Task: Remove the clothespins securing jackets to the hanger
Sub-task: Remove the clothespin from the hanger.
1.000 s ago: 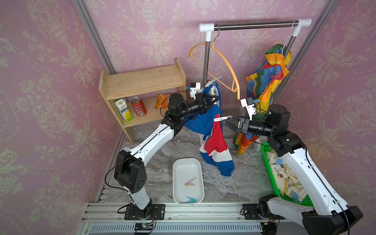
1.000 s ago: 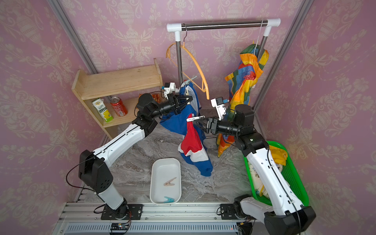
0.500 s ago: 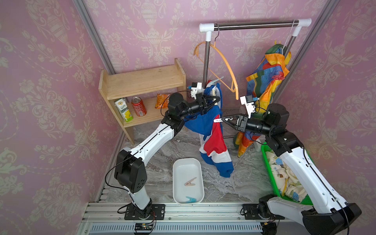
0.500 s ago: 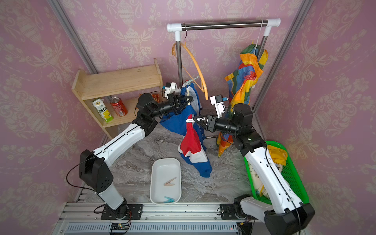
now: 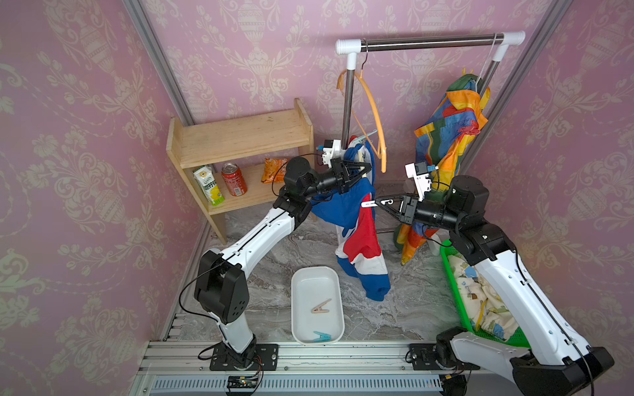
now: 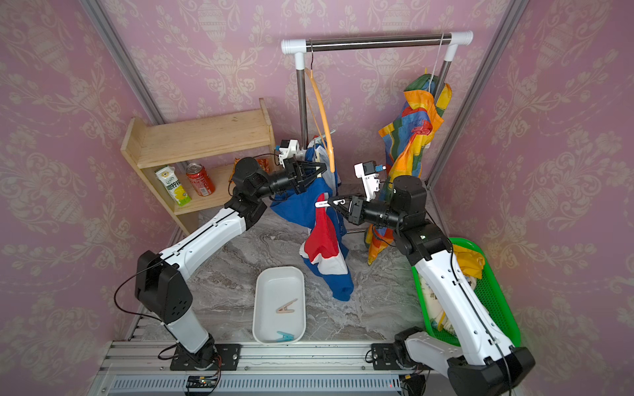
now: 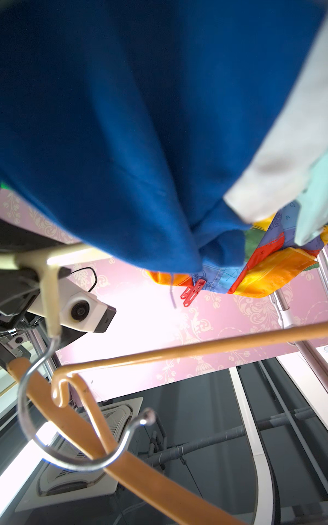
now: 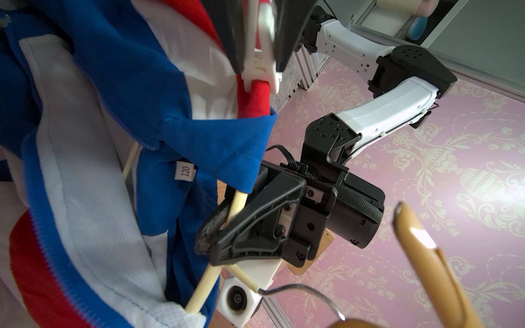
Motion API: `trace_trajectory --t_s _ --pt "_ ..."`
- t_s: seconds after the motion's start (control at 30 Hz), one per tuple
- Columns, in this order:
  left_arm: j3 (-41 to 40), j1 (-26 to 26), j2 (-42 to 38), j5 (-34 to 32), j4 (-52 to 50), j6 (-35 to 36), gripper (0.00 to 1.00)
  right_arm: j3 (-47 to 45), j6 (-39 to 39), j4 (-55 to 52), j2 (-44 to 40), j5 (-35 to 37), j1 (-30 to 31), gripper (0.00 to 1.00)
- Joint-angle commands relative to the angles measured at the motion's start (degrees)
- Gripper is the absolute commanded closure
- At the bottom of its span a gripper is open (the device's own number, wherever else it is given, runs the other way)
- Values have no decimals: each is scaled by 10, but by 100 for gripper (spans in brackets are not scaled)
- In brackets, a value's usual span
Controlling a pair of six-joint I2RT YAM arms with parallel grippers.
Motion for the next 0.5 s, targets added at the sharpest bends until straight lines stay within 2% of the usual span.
trace_trajectory --t_s 0.0,0.2,0.3,0.37,0.47 --pt "34 -1 -17 10 36 24 100 26 -28 -38 -34 39 -12 90" --pt "41 1 -16 12 13 49 100 54 -62 -124 -78 48 -37 90" --pt "55 2 -7 10 -9 64 100 71 -60 -173 -82 17 -23 90" --pt "74 3 4 11 -29 76 100 73 -72 -195 -77 26 37 90" --pt "105 4 27 13 -45 84 100 79 -116 -247 -49 123 181 90"
